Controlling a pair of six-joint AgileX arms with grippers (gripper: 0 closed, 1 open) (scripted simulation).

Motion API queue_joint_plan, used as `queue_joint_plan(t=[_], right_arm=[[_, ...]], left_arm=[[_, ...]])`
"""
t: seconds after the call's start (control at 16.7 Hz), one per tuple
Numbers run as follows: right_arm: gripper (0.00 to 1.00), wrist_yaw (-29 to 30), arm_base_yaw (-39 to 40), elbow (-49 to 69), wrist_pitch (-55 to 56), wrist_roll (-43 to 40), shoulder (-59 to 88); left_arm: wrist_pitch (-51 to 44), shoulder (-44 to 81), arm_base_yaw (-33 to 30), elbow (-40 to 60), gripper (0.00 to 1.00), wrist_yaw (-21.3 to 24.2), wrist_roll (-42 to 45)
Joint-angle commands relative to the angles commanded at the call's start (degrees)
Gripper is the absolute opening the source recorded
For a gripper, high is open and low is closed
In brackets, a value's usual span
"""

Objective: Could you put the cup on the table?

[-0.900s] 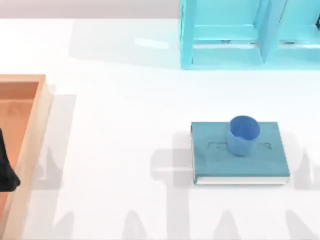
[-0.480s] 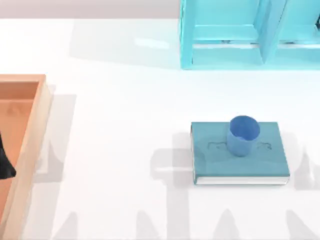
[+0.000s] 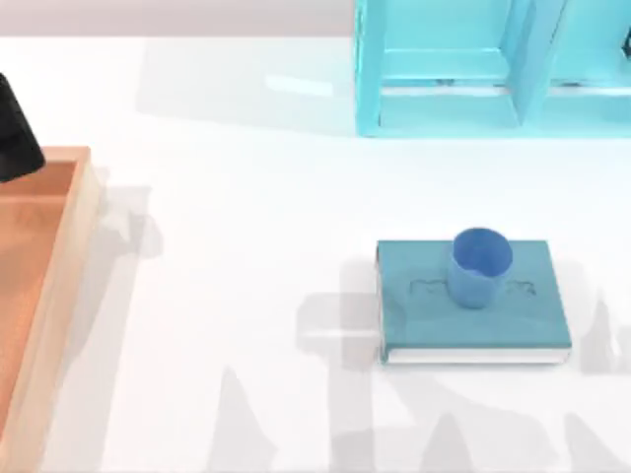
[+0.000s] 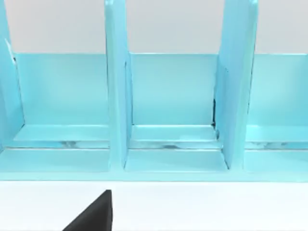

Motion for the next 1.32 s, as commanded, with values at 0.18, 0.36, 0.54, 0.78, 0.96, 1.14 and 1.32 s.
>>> queue_joint_plan(t=[0.18,0.36,0.54,0.78,0.96,1.14,1.32], right_arm=[[1.0,0.0,0.0,0.0,0.0,0.0,0.0],[1.0,0.0,0.0,0.0,0.0,0.0,0.0],[1.0,0.0,0.0,0.0,0.0,0.0,0.0],[1.0,0.0,0.0,0.0,0.0,0.0,0.0],[1.0,0.0,0.0,0.0,0.0,0.0,0.0],[1.0,0.0,0.0,0.0,0.0,0.0,0.0],[1.0,0.0,0.0,0.0,0.0,0.0,0.0]], left_arm=[[-12.66,21.19,-4.96,19.94,1.0,-2.05,-7.21],[-25.32,41.7,-11.04,39.73,1.0,-3.6,-13.64],[-37.11,59.12,-17.91,58.26,1.0,-4.44,-19.03],[-50.41,76.25,-27.78,80.29,1.0,-4.39,-24.44],[-58.01,85.78,-35.02,94.8,1.0,-3.7,-27.09],[-63.45,92.99,-41.22,106.62,1.0,-2.85,-28.73],[-66.58,96.89,-45.44,114.03,1.0,-2.16,-29.5]])
